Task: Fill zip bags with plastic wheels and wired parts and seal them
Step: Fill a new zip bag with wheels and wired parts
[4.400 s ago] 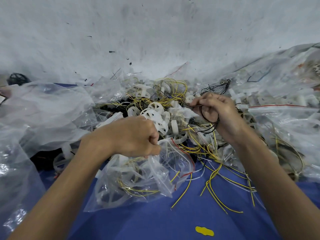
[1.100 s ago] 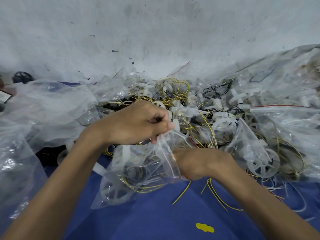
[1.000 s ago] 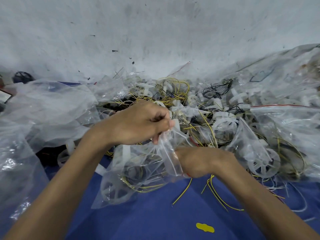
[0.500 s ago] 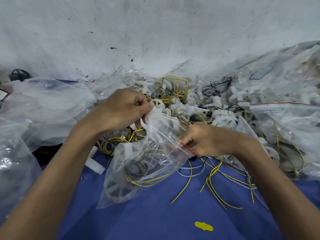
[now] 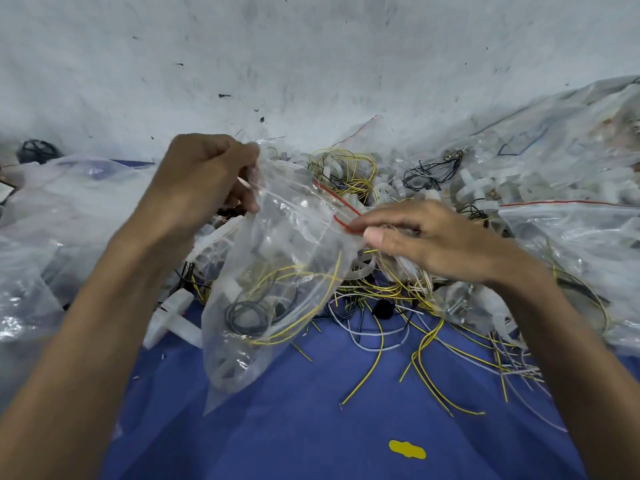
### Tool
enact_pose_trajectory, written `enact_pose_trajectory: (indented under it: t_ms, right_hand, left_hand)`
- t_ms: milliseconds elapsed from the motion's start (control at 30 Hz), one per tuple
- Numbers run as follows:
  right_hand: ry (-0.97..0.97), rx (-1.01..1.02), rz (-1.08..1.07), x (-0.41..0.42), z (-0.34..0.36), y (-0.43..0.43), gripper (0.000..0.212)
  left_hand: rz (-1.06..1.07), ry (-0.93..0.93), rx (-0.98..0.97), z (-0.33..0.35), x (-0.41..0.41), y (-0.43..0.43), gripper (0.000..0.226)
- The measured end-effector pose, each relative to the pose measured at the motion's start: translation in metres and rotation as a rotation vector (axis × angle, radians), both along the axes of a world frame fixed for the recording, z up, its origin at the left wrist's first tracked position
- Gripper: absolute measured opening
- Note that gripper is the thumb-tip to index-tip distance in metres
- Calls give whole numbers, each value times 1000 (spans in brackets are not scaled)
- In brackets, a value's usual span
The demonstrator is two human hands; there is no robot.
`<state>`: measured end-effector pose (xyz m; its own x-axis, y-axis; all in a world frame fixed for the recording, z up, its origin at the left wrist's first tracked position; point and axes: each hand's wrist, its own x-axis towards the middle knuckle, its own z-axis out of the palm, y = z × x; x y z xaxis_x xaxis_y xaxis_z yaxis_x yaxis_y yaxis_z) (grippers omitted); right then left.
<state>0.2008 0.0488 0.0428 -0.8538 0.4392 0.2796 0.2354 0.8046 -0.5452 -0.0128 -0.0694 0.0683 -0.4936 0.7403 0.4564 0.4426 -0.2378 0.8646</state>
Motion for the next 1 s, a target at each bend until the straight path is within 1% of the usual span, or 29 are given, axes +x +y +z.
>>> enact_pose_trajectory:
  t_ms: [33, 67, 100, 133, 167, 200, 233, 267, 333, 400, 467, 500, 533, 600, 667, 733, 800, 900, 967, 1000]
  right_hand:
    - [-95, 9, -5, -3, -4, 0, 67]
    - [-171, 9, -13, -7, -8, 0, 79]
    - [-208, -4, -18, -10, -14, 0, 82]
    - [-204, -23, -16, -13, -19, 1, 74]
    - [-170, -36, -17, -15, -24, 3, 59]
    - [-133, -35, -33, -15, -28, 7, 44]
    - [-103, -49, -59, -13, -30, 12, 35]
    - [-78, -91, -82, -10, -31, 17, 28]
    - [-18, -217, -80, -4, -31, 24, 18]
    - [23, -235, -74, -3, -31, 28, 15]
    - [47, -218, -68, -2, -32, 30, 16]
    - [63, -224, -60, -3, -32, 29, 10]
    - [83, -220, -53, -4, -32, 28, 10]
    - [108, -186, -35, -6, -30, 25, 9]
    - [163, -194, -30, -7, -29, 25, 19]
    - [201, -204, -29, -4, -27, 27, 16]
    - [235, -240, -26, -2, -24, 28, 15]
    - [300, -318, -15, 2, -22, 31, 26]
    - [264, -271, -16, 3, -24, 33, 26]
    - [229, -212, -22, 3, -25, 33, 25]
  left_hand:
    - [-30, -25, 3, -1, 7, 2, 33]
    - [-107, -46, -13, -3, 15, 4, 30]
    - [-225, -65, -58, -6, 22, 7, 26]
    - [-358, -69, -140, -9, 26, 9, 21]
    - [-461, -46, -234, -12, 27, 11, 16]
    - [-500, 3, -312, -16, 23, 13, 10]
    - [-480, 65, -368, -20, 19, 16, 5]
    - [-420, 153, -412, -26, 13, 18, 6]
    - [-292, 405, -548, -37, -2, 25, 24]
    - [-275, 603, -789, -49, -14, 29, 50]
    - [-300, 716, -1041, -60, -22, 33, 72]
    - [-314, 761, -1121, -65, -24, 34, 75]
    - [-331, 792, -1157, -69, -26, 35, 72]
    - [-361, 813, -1120, -74, -29, 36, 53]
    - [-391, 826, -1025, -71, -32, 34, 37]
    - [-382, 816, -917, -62, -34, 30, 25]
    - [-336, 789, -785, -49, -36, 24, 24]
    - [-165, 756, -567, -30, -33, 16, 24]
    - [-42, 800, -435, -18, -23, 7, 25]
    - [-83, 819, -407, -11, -17, -1, 26]
